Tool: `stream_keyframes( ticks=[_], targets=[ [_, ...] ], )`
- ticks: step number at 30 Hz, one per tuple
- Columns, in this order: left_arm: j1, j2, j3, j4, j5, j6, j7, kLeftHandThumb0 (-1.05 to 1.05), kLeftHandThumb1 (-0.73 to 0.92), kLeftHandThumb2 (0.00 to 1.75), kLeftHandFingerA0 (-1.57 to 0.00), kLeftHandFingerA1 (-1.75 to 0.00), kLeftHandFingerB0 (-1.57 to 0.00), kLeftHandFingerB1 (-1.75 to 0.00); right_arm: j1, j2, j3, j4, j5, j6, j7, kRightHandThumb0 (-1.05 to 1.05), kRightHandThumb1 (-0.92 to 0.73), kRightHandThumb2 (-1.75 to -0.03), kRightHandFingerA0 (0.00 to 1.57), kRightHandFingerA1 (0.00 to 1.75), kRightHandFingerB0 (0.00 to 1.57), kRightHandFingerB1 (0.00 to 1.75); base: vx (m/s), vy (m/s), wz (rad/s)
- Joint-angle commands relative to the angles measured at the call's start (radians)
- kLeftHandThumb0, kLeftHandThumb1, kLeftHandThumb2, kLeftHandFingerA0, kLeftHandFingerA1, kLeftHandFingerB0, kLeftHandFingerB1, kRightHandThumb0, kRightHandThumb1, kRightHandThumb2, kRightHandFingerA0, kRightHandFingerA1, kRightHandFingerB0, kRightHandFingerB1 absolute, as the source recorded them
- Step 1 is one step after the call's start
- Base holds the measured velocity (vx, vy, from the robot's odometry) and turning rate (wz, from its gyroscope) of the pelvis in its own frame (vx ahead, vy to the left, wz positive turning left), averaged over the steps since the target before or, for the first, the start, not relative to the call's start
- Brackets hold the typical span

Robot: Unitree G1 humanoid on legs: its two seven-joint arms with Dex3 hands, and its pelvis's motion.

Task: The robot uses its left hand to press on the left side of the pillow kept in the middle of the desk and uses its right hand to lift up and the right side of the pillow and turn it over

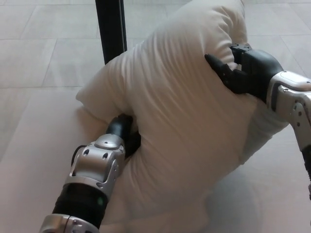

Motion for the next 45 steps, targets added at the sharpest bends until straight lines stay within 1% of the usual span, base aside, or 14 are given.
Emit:
stream_keyframes(
  ticks=[1, 18, 19, 20, 22, 23, 25, 29, 31, 32, 41, 43, 44, 45],
  targets=[
    [-0.011, -0.132, -0.127, 0.065, -0.036, 0.03, -0.199, -0.65, 0.8, 0.64, -0.57, -0.63, -0.43, -0.43, -0.016, 0.173, 0.097, 0.008, 0.058, 0.123, 0.103, -0.78, -0.4, -0.55, 0.0, 0.05, 0.0, 0.31, 0.0, 0.0, 0.0],
    [-0.039, -0.16, -0.134, 0.069, -0.025, 0.04, -0.183, -0.65, 0.8, 0.64, -0.57, -0.63, -0.43, -0.43, 0.001, 0.142, 0.078, -0.081, 0.064, 0.181, 0.109, -0.78, -0.4, -0.55, 0.0, 0.05, 0.0, 0.31, 0.0, 0.0, 0.0],
    [0.158, -0.412, -0.058, 0.085, -0.124, -0.054, -0.057, -0.68, 0.43, 0.82, -0.18, -0.62, 0.0, -0.15, 0.141, 0.425, 0.49, 0.104, -0.078, 0.116, 0.161, -0.54, -0.38, -0.52, 0.0, 0.48, 0.02, 0.56, 0.0, 0.0, 0.0],
    [0.177, -0.433, -0.073, 0.107, -0.11, -0.085, -0.046, -0.68, 0.42, 0.84, -0.17, -0.63, 0.0, -0.2, 0.153, 0.461, 0.544, 0.126, -0.088, 0.13, 0.176, -0.55, -0.37, -0.52, 0.0, 0.6, 0.05, 0.57, 0.0, 0.0, 0.0],
    [0.185, -0.436, -0.08, 0.11, -0.099, -0.093, -0.047, -0.65, 0.41, 0.84, -0.26, -0.64, 0.0, -0.21, 0.16, 0.462, 0.554, 0.122, -0.087, 0.152, 0.179, -0.54, -0.26, -0.65, 0.12, 0.63, 0.12, 0.54, 0.0, 0.0, 0.0],
    [0.194, -0.439, -0.085, 0.116, -0.09, -0.105, -0.041, -0.67, 0.55, 0.57, -0.21, -0.65, 0.0, -0.25, 0.172, 0.462, 0.574, 0.117, -0.092, 0.147, 0.182, -0.52, -0.26, -0.64, 0.16, 0.63, 0.16, 0.52, 0.0, 0.0, 0.0],
    [0.215, -0.449, -0.094, 0.1, -0.087, -0.098, -0.035, -0.74, 0.44, 0.83, -0.29, -0.64, -0.04, -0.17, 0.19, 0.469, 0.583, 0.123, -0.102, 0.134, 0.176, -0.48, -0.3, -0.51, 0.01, 0.57, 0.22, 0.5, 0.0, 0.0, 0.0],
    [0.229, -0.481, -0.072, 0.117, -0.104, -0.137, -0.054, -0.68, 0.41, 0.84, -0.4, -0.69, 0.0, -0.18, 0.198, 0.442, 0.672, 0.103, -0.138, 0.081, 0.235, -0.58, -0.33, -0.51, 0.0, 0.72, 0.19, 0.61, 0.0, 0.0, 0.0],
    [0.222, -0.475, -0.066, 0.126, -0.099, -0.147, -0.059, -0.7, 0.55, 0.57, -0.4, -0.66, 0.0, -0.23, 0.191, 0.45, 0.67, 0.112, -0.139, 0.079, 0.245, -0.55, -0.3, -0.5, 0.0, 0.72, 0.2, 0.58, 0.0, 0.0, 0.0],
    [0.227, -0.477, -0.069, 0.119, -0.102, -0.144, -0.065, -0.73, 0.45, 0.85, -0.32, -0.65, 0.0, -0.15, 0.201, 0.447, 0.662, 0.099, -0.126, 0.091, 0.247, -0.53, -0.25, -0.65, 0.1, 0.74, 0.17, 0.58, 0.0, 0.0, 0.0],
    [0.268, -0.501, -0.053, 0.129, -0.092, -0.172, -0.044, -0.74, 0.42, 0.82, -0.37, -0.69, -0.05, -0.23, 0.224, 0.443, 0.657, 0.122, -0.144, 0.079, 0.249, -0.54, -0.34, -0.52, 0.0, 0.68, 0.17, 0.53, 0.0, 0.0, 0.0],
    [0.255, -0.508, -0.039, 0.15, -0.092, -0.194, -0.045, -0.76, 0.43, 0.83, -0.36, -0.68, -0.05, -0.21, 0.224, 0.451, 0.63, 0.11, -0.135, 0.106, 0.22, -0.53, -0.27, -0.63, 0.14, 0.74, 0.17, 0.55, 0.0, 0.0, 0.0],
    [0.253, -0.512, -0.029, 0.145, -0.1, -0.189, -0.04, -0.7, 0.54, 0.56, -0.31, -0.66, -0.02, -0.27, 0.222, 0.449, 0.638, 0.105, -0.143, 0.1, 0.218, -0.51, -0.28, -0.68, 0.02, 0.64, 0.17, 0.55, 0.0, 0.0, 0.0],
    [0.252, -0.513, -0.029, 0.139, -0.1, -0.183, -0.041, -0.72, 0.42, 0.84, -0.34, -0.66, -0.01, -0.18, 0.222, 0.447, 0.643, 0.106, -0.152, 0.087, 0.217, -0.57, -0.33, -0.52, 0.0, 0.56, 0.21, 0.5, 0.0, 0.0, 0.0]
  ],
)
